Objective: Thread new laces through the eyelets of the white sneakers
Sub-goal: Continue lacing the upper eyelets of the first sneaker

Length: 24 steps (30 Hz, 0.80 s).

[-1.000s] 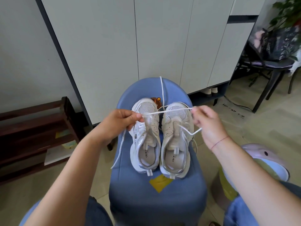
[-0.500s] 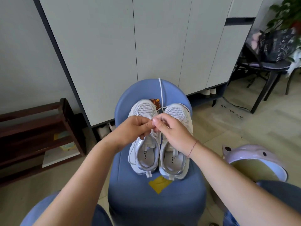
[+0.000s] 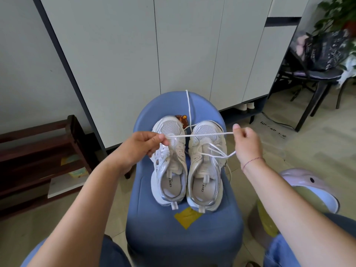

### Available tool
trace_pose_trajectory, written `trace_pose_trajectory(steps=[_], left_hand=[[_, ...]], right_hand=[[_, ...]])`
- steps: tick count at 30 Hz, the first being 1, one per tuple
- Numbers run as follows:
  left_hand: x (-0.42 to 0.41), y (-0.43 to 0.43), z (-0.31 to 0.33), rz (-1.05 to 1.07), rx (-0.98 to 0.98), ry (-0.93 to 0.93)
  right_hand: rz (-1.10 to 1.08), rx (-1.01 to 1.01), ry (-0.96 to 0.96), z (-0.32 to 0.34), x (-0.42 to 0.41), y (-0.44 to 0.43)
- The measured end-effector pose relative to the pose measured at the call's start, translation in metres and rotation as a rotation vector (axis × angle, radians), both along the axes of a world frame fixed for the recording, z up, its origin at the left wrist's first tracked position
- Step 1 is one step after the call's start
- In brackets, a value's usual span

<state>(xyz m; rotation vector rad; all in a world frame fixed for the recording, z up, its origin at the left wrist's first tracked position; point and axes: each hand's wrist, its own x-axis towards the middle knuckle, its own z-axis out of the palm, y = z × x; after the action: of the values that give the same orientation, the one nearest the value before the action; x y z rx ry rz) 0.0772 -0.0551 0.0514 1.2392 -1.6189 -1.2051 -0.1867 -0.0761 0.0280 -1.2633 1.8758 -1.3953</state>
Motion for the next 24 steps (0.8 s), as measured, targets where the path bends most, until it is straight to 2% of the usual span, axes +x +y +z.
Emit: trace_pose_trajectory(steps=[2,3,5,7,8,13,18,24], left_hand=[[-0.007,0.001,-0.001,-0.038,0.001,-0.031],[-0.013,0.003,-0.002,-0.065,0.002,-0.052],[-0.027,0.007,-0.001,-0.124,-0.004,-0.086],[-0.038,0.011,0.0,-0.168,-0.013,-0.084],[-0.041,0.012,0.0,-0.18,-0.017,-0.081],[-0.044,0.015,-0.003,-0.238,0.041,-0.137],[-0.037,0.008,-0.008,-0.145,0.034,-0.145],[-0.059,0.008,-0.013,-0.079,0.0,-0.059]], right_hand=[[0.046,-0.027,0.203,-0.002,0.004,0.002],[0.145,-0.101,0.255,0.0,0.012,0.005],[0.437,-0.182,0.234,0.006,0.032,0.017],[0.692,-0.074,0.195,0.012,0.051,0.03],[0.742,-0.044,0.204,0.01,0.056,0.034],[0.632,-0.141,0.272,0.002,0.043,0.037],[0.395,-0.101,0.226,-0.003,0.003,0.035],[0.39,-0.058,0.152,-0.005,0.009,0.032]])
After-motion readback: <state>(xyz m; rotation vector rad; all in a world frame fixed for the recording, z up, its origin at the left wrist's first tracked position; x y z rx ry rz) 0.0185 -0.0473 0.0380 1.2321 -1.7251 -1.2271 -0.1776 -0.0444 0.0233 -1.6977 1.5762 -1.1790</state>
